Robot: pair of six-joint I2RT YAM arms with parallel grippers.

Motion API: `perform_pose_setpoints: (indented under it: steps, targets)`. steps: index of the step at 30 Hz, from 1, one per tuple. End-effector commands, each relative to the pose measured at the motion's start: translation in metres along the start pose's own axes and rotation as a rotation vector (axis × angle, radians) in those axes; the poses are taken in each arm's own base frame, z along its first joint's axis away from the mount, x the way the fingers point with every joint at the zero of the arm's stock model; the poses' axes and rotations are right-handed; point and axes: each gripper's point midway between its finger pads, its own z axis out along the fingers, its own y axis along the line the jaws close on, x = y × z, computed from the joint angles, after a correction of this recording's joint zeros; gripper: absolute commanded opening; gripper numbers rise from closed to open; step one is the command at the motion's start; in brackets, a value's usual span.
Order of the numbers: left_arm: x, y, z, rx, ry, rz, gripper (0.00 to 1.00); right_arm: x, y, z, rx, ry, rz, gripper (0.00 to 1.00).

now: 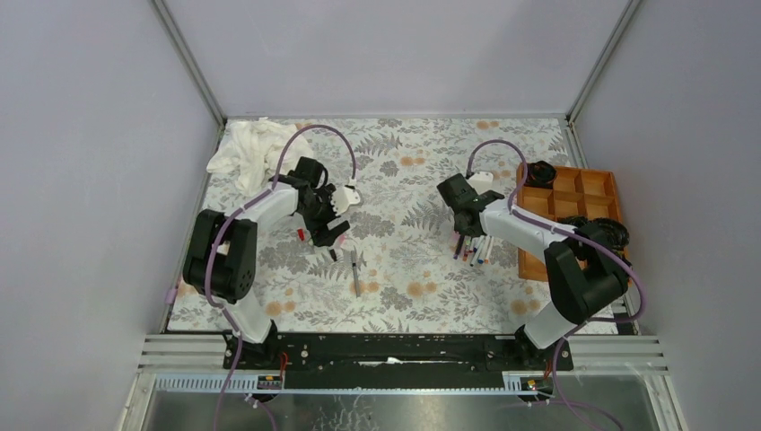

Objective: Open the pen caps

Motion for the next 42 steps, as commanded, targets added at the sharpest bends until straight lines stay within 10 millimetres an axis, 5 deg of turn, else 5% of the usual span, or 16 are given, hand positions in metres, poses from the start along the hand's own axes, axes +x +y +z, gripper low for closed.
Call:
perform_pose_setpoints:
  steps: [1,4,14,18,22,26,34,42]
  targets:
    - [-0.034,0.011,-0.030,-0.054,-0.099,-0.010,0.99,-0.007,-0.014,0.015,0.105,-0.036,0.015,0.08]
    - [-0.049,0.013,-0.050,-0.088,-0.140,-0.013,0.99,-0.001,-0.016,0.024,0.110,-0.012,0.023,0.11]
    - [-0.091,0.042,-0.141,-0.332,-0.239,-0.061,0.98,-0.007,-0.013,0.017,0.054,-0.033,0.039,0.56]
    - [-0.098,0.064,-0.184,-0.534,-0.360,-0.151,0.98,-0.013,0.001,-0.001,-0.074,-0.039,0.018,0.58]
    - [-0.082,0.094,-0.215,-0.748,-0.469,-0.378,0.98,-0.016,0.026,-0.031,-0.227,-0.056,-0.011,0.56]
    - [-0.077,0.085,-0.200,-0.665,-0.441,-0.397,0.98,0.009,0.078,-0.070,-0.410,-0.054,-0.153,0.56]
    - [-0.066,0.058,-0.159,-0.457,-0.350,-0.372,0.99,0.096,0.194,-0.143,-0.690,0.046,-0.478,0.62]
    - [-0.063,0.041,-0.149,-0.371,-0.340,-0.365,0.98,0.139,0.254,-0.147,-0.782,0.168,-0.593,0.63]
